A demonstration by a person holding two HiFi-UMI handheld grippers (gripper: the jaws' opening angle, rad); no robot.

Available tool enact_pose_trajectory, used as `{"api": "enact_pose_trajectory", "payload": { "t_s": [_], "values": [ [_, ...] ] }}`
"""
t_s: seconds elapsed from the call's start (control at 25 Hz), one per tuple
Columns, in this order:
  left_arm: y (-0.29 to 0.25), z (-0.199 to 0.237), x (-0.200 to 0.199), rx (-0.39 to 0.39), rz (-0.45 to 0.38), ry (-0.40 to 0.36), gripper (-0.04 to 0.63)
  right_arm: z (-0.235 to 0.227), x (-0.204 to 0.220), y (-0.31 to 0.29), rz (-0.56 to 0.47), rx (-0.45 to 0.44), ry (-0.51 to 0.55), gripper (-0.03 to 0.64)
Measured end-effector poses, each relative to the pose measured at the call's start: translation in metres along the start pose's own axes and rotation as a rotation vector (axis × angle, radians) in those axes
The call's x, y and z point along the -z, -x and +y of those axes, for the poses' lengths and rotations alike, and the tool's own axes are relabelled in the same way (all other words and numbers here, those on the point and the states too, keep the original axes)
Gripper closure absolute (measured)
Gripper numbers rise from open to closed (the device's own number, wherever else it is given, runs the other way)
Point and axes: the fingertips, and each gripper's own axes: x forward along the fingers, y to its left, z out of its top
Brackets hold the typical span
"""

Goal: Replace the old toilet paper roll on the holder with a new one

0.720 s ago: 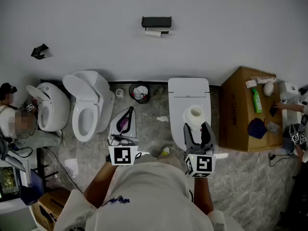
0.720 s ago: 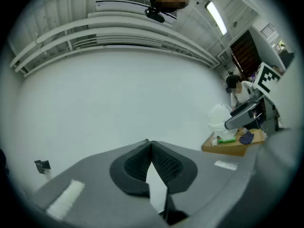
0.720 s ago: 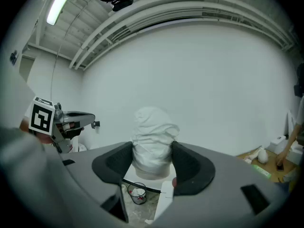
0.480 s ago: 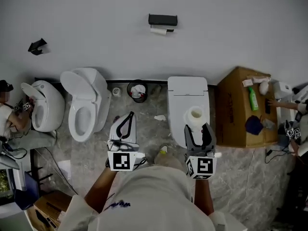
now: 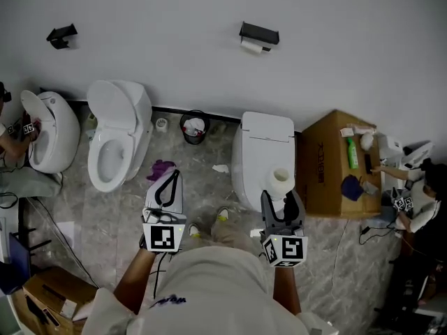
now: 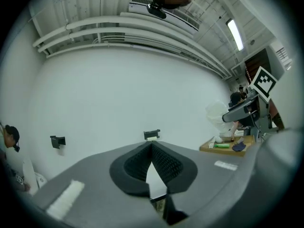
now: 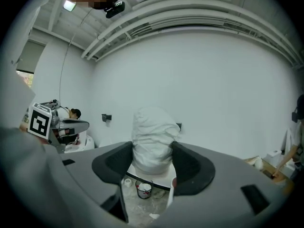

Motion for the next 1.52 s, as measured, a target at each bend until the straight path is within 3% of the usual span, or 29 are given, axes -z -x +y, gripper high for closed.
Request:
{"api": "enact_pose_trajectory", "payload": {
  "t_s": [0.08,0.16,0.36,0.44,0.52,0.88,1.24,1.4,1.52],
  "values": [
    [0.012,0.01,0.001,-0.006,-0.002,-0.035,0.594,0.012,-0.003,0.001,-0.014,-0.011,0.002,0.353],
    [0.024,0.02,0.003,-0.037,-0.003,0.023,0.594,0.022,-0.005,0.0,-0.021,-0.02,0.009,0.353],
    [0.048,0.035,0.008,-0.05,-0.004,0.012,0.594,0.039,-0.013,0.0,-0.047,-0.019,0.019,0.353],
    [0.055,0.038,0.014,-0.064,0.013,0.056,0.594,0.043,-0.014,0.004,-0.049,-0.017,0.017,0.351],
    [0.057,0.04,0.016,-0.077,0.013,0.111,0.594,0.043,-0.014,0.009,-0.047,-0.011,0.018,0.353],
    [0.055,0.022,0.006,-0.066,-0.02,0.125,0.594,0.026,-0.01,0.025,-0.04,0.026,0.032,0.351],
    [0.029,0.01,0.013,-0.038,0.006,0.11,0.594,-0.003,0.002,0.024,-0.023,0.074,0.046,0.351],
    [0.004,0.008,0.012,-0.049,0.015,0.129,0.594,-0.025,-0.002,0.004,-0.036,0.08,0.038,0.351],
    [-0.024,0.006,0.013,-0.042,0.026,0.102,0.594,-0.042,-0.004,-0.023,-0.034,0.069,0.074,0.351]
  ]
}}
